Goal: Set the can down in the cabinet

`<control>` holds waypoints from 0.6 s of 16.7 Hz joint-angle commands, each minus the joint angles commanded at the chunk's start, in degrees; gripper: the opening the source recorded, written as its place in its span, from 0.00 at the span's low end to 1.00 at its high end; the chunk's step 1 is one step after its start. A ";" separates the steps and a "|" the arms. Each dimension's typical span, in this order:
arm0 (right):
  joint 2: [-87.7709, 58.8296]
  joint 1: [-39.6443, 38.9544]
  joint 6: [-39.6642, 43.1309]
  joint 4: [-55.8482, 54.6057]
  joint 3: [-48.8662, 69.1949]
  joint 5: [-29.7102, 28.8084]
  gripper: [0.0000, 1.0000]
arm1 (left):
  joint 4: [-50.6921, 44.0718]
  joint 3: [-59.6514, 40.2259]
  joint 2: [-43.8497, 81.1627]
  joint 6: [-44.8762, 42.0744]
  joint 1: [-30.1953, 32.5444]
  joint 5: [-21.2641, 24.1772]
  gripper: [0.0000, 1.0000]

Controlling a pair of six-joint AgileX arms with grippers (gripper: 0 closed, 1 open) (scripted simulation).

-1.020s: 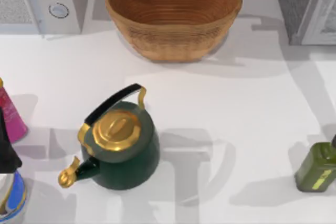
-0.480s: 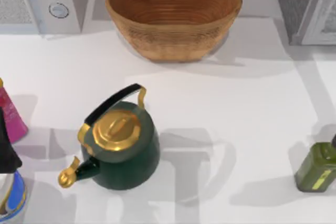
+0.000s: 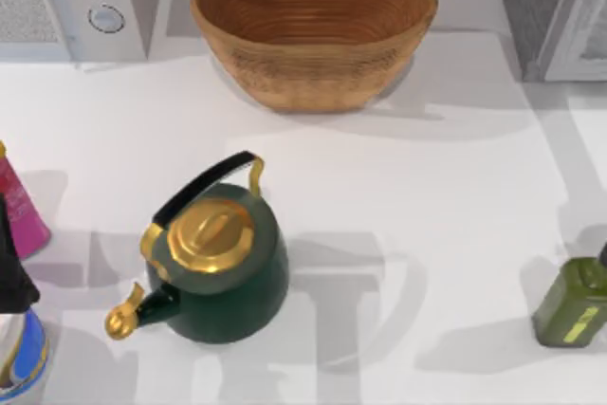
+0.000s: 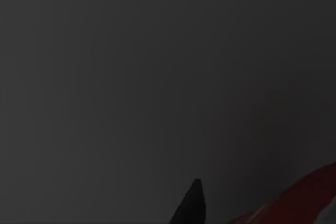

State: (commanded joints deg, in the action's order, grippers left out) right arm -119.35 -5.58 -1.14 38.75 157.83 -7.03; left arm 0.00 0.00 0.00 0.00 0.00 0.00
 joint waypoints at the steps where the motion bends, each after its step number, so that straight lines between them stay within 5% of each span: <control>1: 0.00 0.00 0.00 0.00 0.00 0.00 0.00 | 0.00 0.00 0.00 0.00 0.00 0.00 1.00; 10: 0.00 0.00 0.00 0.00 0.00 0.00 0.68 | 0.00 0.00 0.00 0.00 0.00 0.00 1.00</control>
State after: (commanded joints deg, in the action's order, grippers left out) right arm -119.35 -5.58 -1.14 38.75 157.83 -7.03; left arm 0.00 0.00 0.00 0.00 0.00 0.00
